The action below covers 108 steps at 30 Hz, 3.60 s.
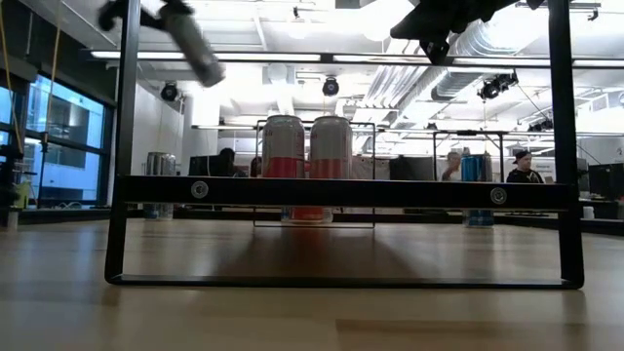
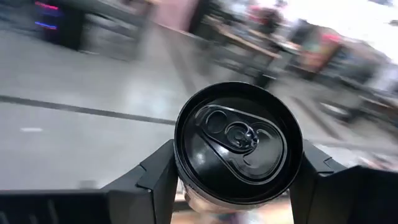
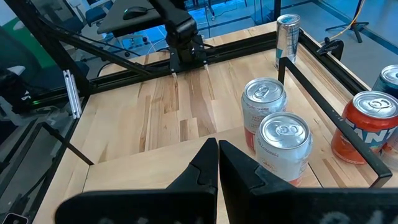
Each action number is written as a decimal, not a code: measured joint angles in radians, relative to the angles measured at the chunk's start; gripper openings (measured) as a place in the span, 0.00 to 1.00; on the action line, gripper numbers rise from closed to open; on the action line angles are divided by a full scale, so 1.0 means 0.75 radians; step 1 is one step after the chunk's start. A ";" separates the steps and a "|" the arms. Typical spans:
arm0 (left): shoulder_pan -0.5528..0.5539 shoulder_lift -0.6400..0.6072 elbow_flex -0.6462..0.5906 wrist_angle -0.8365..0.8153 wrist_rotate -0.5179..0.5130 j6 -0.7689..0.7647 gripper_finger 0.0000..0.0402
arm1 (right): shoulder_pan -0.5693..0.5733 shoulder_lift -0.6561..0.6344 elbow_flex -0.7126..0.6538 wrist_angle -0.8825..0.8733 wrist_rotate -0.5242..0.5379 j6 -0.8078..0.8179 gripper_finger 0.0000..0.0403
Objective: Place canned beverage on shelf
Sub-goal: Put the left white pink soda can on the shelf
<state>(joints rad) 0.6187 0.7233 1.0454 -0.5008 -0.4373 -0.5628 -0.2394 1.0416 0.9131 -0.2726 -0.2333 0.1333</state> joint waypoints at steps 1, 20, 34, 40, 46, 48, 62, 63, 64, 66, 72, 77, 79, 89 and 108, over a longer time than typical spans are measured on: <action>-0.034 0.014 0.000 0.032 0.044 0.012 0.43 | 0.000 0.000 0.000 0.000 0.000 0.000 0.00; -0.653 0.493 0.430 -0.153 0.360 0.447 0.43 | 0.000 -0.002 0.000 0.133 0.001 0.000 0.00; -0.825 0.606 0.452 -0.131 0.279 0.742 0.43 | 0.000 -0.005 0.001 0.588 -0.075 0.119 0.00; -0.828 0.591 0.414 -0.111 0.279 0.696 0.43 | 0.000 -0.005 0.001 0.607 -0.077 0.115 0.00; -0.828 0.601 0.415 -0.130 0.254 0.574 0.43 | 0.000 -0.005 0.001 0.599 -0.077 0.115 0.00; -0.827 0.627 0.415 -0.153 0.250 0.514 0.43 | 0.000 -0.005 0.001 0.600 -0.077 0.115 0.00; -0.796 0.914 0.415 -0.236 0.145 0.398 0.44 | 0.000 -0.004 0.001 0.573 -0.077 0.125 0.00; -0.793 0.929 0.415 -0.240 0.142 0.393 0.44 | 0.000 -0.004 0.001 0.572 -0.077 0.125 0.00; -0.789 0.945 0.415 -0.247 0.141 0.383 0.44 | 0.000 -0.004 0.001 0.570 -0.077 0.125 0.00; -0.786 0.970 0.415 -0.247 0.146 0.365 0.44 | 0.000 -0.004 0.001 0.569 -0.077 0.124 0.00; -0.801 1.005 0.396 -0.227 0.093 0.280 0.44 | 0.000 -0.004 0.001 0.563 -0.077 0.121 0.00; -0.830 0.963 0.233 -0.079 0.060 0.214 0.44 | 0.000 -0.004 0.001 0.546 -0.077 0.115 0.00; -0.830 0.937 0.176 -0.001 0.072 0.194 0.44 | 0.000 -0.004 0.001 0.536 -0.077 0.115 0.00; -0.829 0.892 0.026 0.102 0.068 0.219 0.45 | 0.000 -0.004 0.001 0.508 -0.077 0.125 0.00; -0.815 0.901 0.020 0.140 0.089 0.370 0.51 | 0.000 -0.004 0.001 0.508 -0.077 0.125 0.00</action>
<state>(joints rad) 0.0074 1.3991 1.0608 -0.3960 -0.3707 -0.2852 -0.2394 1.0389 0.9134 0.1083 -0.2909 0.2268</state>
